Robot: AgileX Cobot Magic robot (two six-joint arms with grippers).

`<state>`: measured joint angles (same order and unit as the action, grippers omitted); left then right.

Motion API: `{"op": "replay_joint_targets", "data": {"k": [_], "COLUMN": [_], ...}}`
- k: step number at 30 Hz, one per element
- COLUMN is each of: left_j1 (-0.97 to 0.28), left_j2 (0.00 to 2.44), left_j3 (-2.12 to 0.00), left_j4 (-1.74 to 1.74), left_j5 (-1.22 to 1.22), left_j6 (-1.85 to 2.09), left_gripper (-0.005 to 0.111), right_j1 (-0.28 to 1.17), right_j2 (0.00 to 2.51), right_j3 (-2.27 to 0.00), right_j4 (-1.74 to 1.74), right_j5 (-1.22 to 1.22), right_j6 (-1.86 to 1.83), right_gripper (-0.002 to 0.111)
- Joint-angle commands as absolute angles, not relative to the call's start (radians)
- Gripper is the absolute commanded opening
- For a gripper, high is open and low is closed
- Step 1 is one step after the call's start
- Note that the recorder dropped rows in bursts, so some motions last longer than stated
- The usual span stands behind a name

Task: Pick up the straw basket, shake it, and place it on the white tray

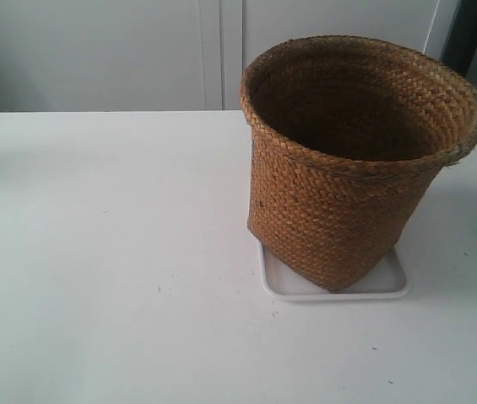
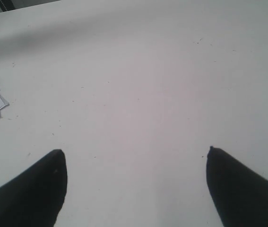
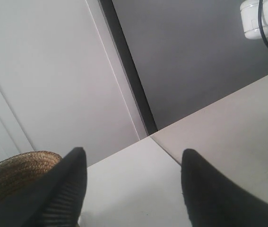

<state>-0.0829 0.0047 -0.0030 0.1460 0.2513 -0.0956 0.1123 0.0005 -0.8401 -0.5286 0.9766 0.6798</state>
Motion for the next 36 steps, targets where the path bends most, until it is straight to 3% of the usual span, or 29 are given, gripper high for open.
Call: {"op": "replay_joint_targets", "data": {"k": [1,19,21,24,28,36], "left_j1": [-0.081,-0.081,-0.081,-0.081,-0.081,-0.081], "left_j2": [0.0,0.0,0.0,0.0,0.0,0.0], "left_j3": [0.0,0.0,0.0,0.0,0.0,0.0], "left_j4": [0.139,0.139,0.139,0.139,0.139,0.139], "left_j5": [0.255,0.255,0.255,0.255,0.255,0.255], "left_j6": [-0.085,-0.085,-0.085,-0.085,-0.085,-0.085], "left_gripper": [0.082,0.082,0.082,0.082,0.082,0.082], "right_j1": [0.109,0.109,0.109,0.109,0.109,0.109], "right_j2": [0.0,0.0,0.0,0.0,0.0,0.0], "right_j3": [-0.836,-0.841,-0.841,-0.767,-0.563,-0.345], "right_j4": [-0.535,-0.543,-0.427,-0.032,0.46,0.517], "right_j5": [0.98,0.976,0.958,0.778,0.45,0.255], "right_j6": [0.676,0.703,0.799,0.931,0.833,0.576], "right_gripper": [0.055,0.055,0.055,0.055,0.055,0.055]}}
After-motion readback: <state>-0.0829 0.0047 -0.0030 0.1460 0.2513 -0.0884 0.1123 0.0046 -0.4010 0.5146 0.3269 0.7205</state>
